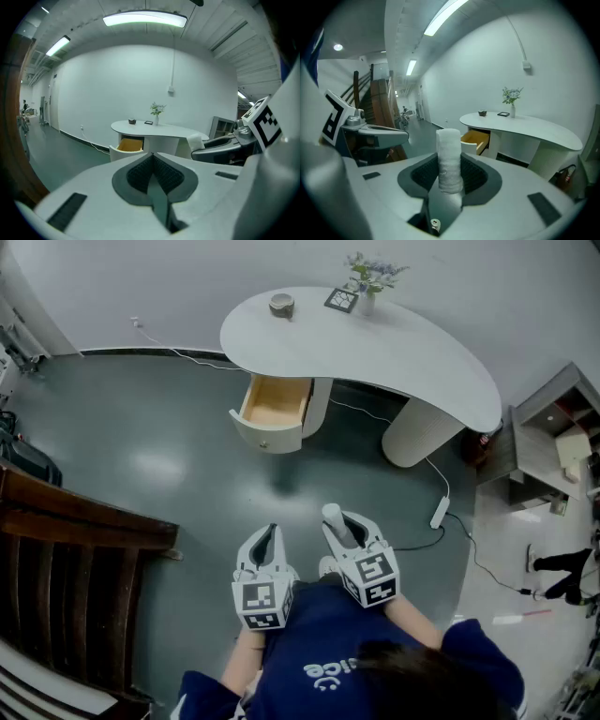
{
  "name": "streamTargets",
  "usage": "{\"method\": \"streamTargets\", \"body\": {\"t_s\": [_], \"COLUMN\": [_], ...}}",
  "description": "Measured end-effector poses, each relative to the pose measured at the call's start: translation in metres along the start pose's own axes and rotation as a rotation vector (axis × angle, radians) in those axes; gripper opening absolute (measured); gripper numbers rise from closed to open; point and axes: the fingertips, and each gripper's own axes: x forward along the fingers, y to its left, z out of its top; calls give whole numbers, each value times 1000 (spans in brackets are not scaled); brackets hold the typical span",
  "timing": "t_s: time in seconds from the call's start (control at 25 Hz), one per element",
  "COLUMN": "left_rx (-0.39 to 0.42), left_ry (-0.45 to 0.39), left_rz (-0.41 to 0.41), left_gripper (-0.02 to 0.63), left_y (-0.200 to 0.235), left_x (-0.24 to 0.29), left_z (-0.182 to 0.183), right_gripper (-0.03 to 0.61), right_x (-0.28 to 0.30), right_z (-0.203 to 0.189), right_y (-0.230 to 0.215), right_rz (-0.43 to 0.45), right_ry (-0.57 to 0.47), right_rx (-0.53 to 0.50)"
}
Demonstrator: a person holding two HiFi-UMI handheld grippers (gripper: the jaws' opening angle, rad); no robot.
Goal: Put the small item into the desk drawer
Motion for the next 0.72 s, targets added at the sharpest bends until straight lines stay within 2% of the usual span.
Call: {"method": "streamTargets", "body": {"t_s": [0.4, 0.72], "left_rx": [21, 18], "left_ry": [7, 11], "left_rz": [-29, -32], "left_gripper": [3, 3], "left_y": [23, 30], "left_x": [-16, -26], "left_z": [-11, -22], "right_gripper": [146, 147], "right_x": [0, 2], "right_z": [-9, -16], "right_y": [11, 21], "right_rz": [-86, -101], "right_ry": [-27, -30], "right_rx": [93, 118]}}
